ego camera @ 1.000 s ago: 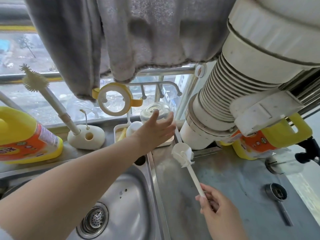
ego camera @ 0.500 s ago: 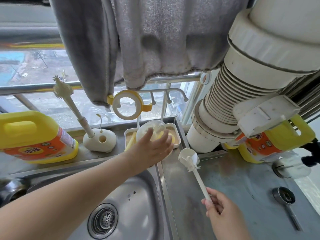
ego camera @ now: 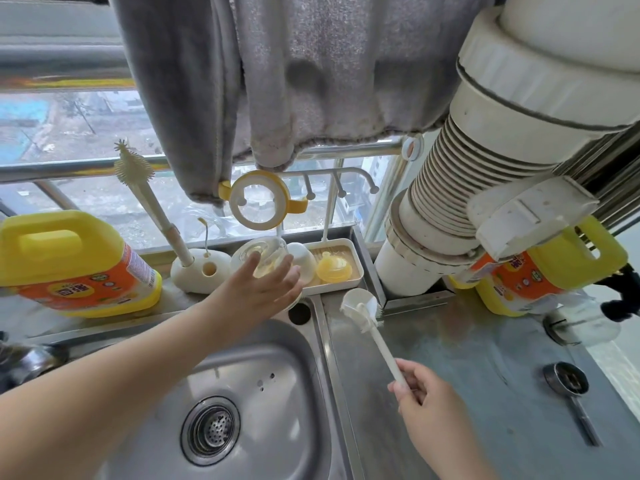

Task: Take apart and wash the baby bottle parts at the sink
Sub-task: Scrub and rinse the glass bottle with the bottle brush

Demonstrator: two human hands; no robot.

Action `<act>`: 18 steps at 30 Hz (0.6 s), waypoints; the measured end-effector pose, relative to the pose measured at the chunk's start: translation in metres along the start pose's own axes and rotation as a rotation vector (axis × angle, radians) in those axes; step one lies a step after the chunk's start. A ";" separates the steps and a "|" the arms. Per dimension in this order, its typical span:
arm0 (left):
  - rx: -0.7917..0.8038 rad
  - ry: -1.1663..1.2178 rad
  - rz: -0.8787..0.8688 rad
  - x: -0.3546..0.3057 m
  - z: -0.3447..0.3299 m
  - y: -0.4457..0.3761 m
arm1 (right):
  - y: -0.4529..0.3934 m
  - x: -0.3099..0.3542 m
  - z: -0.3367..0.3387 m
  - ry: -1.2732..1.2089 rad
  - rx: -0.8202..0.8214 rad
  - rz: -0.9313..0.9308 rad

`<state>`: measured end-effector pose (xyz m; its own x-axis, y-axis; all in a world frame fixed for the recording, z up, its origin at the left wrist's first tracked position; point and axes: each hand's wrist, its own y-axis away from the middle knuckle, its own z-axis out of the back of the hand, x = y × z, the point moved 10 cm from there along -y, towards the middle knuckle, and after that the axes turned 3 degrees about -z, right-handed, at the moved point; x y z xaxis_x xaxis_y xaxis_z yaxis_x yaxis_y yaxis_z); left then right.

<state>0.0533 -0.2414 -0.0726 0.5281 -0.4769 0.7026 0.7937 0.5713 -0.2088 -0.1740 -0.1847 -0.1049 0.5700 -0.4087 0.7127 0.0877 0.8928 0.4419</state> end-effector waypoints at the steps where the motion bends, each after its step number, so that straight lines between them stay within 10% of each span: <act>1: 0.012 0.000 -0.002 0.000 -0.004 0.001 | -0.003 0.008 -0.002 0.019 0.015 0.020; 9: 0.091 0.047 0.033 0.006 -0.019 -0.011 | -0.022 0.038 -0.011 0.065 -0.006 0.100; 18: -0.170 0.064 0.009 -0.015 0.016 0.001 | -0.039 0.035 0.000 0.081 -0.067 0.059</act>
<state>0.0414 -0.2224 -0.0725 0.5497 -0.5170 0.6561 0.8254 0.4571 -0.3314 -0.1573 -0.2340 -0.0974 0.6399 -0.3408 0.6887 0.1049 0.9266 0.3610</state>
